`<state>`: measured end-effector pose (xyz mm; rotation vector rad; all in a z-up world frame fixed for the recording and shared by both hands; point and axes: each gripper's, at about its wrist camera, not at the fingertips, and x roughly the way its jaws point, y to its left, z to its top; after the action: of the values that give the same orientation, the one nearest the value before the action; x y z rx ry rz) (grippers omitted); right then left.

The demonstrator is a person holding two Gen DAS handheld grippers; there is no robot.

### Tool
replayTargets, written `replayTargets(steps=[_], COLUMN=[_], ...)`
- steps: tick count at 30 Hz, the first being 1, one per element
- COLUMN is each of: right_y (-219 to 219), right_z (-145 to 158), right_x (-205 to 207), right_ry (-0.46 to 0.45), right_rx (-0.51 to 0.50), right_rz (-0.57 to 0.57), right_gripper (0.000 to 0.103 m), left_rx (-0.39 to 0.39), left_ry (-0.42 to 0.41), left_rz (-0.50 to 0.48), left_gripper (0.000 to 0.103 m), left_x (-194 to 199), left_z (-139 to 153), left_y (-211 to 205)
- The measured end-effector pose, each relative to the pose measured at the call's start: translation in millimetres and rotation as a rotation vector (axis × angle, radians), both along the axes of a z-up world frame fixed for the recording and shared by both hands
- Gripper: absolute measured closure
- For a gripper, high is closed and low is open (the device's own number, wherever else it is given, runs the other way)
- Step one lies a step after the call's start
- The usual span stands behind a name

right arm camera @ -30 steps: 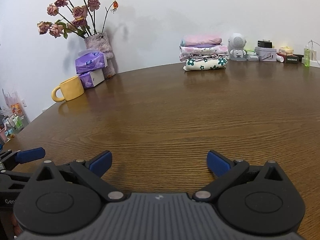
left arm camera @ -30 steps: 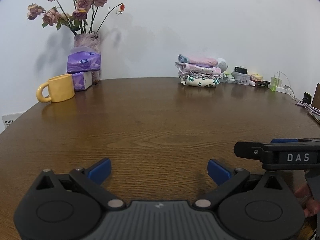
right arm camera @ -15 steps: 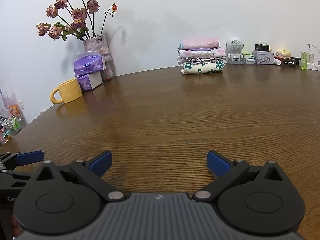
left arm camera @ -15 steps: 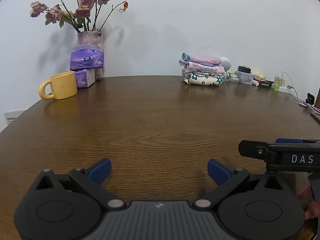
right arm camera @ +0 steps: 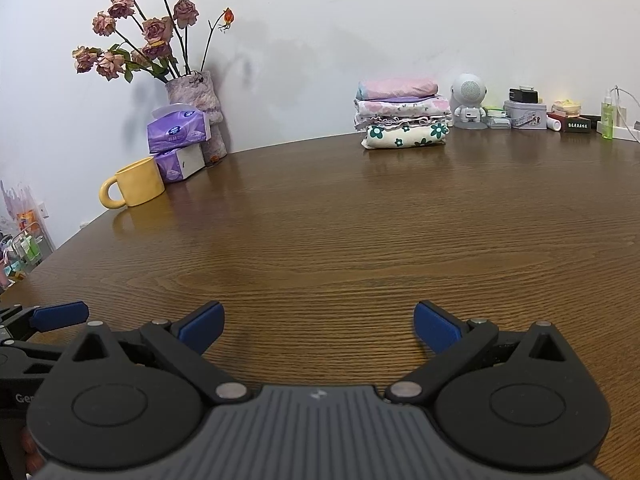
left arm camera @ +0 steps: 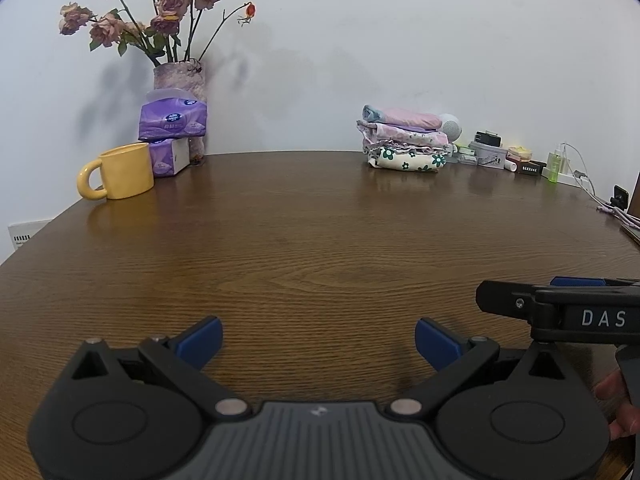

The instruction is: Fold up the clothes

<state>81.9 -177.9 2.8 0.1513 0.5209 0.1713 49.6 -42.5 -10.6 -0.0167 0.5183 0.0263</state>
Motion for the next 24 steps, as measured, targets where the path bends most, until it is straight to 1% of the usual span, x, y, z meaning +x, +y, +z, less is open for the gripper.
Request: replayTargets(steps=[24], right_y=[-1.5], right_z=[-0.4], right_x=[-0.1], right_ry=[0.001], right_rx=[0.006], right_rz=[0.001], right_gripper=[0.0], left_rx=[0.01], left_ry=[-0.003], left_rz=[-0.006], left_gripper=[0.0], left_x=[-0.6], left_z=[0.2], left_y=[-3.1])
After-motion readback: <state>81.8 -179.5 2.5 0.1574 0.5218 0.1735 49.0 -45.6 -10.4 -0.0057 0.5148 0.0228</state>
